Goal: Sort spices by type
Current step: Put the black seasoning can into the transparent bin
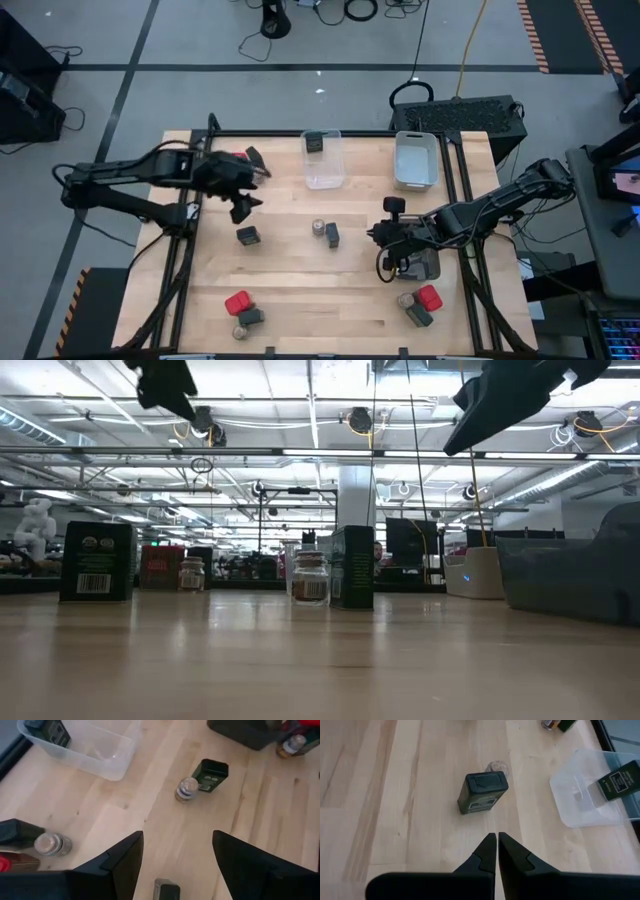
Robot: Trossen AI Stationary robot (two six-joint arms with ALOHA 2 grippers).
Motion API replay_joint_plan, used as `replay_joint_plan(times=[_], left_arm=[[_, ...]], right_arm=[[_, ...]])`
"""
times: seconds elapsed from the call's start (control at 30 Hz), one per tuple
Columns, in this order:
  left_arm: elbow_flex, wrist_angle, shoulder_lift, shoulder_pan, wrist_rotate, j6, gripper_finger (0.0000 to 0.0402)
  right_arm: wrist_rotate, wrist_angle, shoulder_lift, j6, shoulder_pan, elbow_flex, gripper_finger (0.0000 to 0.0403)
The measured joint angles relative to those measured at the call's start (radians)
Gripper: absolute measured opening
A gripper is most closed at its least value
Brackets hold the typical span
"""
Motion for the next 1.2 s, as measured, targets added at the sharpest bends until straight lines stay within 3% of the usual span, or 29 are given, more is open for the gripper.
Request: replay_joint_plan(times=[0.4,0.8,1.0,1.2], left_arm=[[0.000,-0.141,0.000,-0.133,-0.075,-0.002,0.0244],[0.000,-0.179,0.047,-0.204,-0.130,0.043,0.0244],[-0.118,-0.106,0.037,-0.226,-0.127,0.044,0.0244],[-0.231,-0.079,0.011,-0.227,-0.121,-0.023,0.0244]], right_arm=[[0.000,0.127,0.001,0.088,-0.002,-0.006,0.0000],[0.000,0.248,0.098,-0.011,-0.002,-0.006,0.0000],[-0.109,0.445,0.099,-0.160,-0.007,-0.006,0.0000],[-0.158,0.460,0.094,-0.189,-0.008,-0.027,0.0000]])
